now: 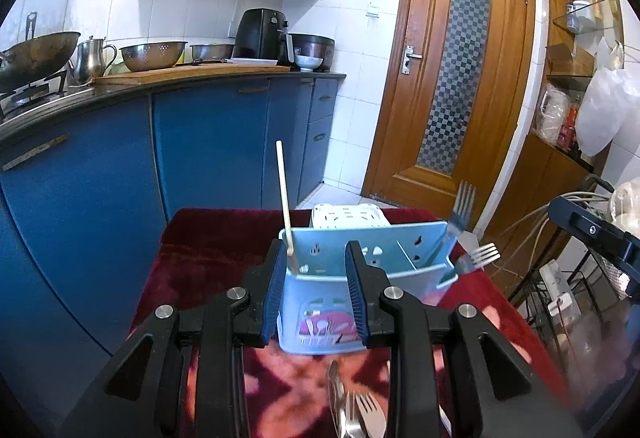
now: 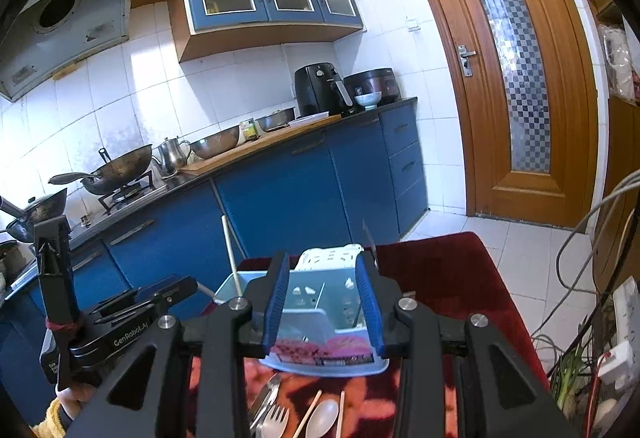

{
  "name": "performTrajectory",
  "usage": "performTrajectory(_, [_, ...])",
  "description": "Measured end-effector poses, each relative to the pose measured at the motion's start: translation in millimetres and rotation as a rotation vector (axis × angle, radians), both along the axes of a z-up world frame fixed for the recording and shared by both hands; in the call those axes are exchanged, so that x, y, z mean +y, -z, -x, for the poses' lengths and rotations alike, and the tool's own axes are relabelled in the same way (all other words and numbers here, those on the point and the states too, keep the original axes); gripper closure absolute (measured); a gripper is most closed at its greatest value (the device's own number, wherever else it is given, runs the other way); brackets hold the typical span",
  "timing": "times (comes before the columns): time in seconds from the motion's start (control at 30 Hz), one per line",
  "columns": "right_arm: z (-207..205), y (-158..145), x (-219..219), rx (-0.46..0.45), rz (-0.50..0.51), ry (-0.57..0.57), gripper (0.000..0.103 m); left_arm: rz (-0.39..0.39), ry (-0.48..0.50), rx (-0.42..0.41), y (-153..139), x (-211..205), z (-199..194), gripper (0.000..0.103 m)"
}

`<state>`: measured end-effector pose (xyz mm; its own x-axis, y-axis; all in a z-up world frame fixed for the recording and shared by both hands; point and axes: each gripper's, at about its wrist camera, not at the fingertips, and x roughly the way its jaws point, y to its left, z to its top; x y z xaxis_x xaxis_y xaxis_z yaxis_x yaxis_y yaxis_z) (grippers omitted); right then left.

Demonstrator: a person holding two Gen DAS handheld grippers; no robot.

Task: Organize utensils
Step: 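Withdraw both open grippers from the holder back toward the utensils, then grasp a silver knife with the left gripper while the right gripper reaches toward a spoon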

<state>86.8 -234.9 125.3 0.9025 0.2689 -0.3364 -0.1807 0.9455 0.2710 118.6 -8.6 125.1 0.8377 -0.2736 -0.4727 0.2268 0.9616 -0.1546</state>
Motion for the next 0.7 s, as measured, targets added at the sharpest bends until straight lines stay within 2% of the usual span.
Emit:
performTrajectory(0.37, [28.1,24.1,-1.3,0.106,0.000,-0.006,0.066,-0.021,0.003,0.080,14.5,7.7,29.5,0.073])
performTrajectory(0.7, [31.7,71.4,-4.7,0.240,-0.003,-0.011,0.066,-0.045,0.020,0.234,60.7,5.5,33.6,0.073])
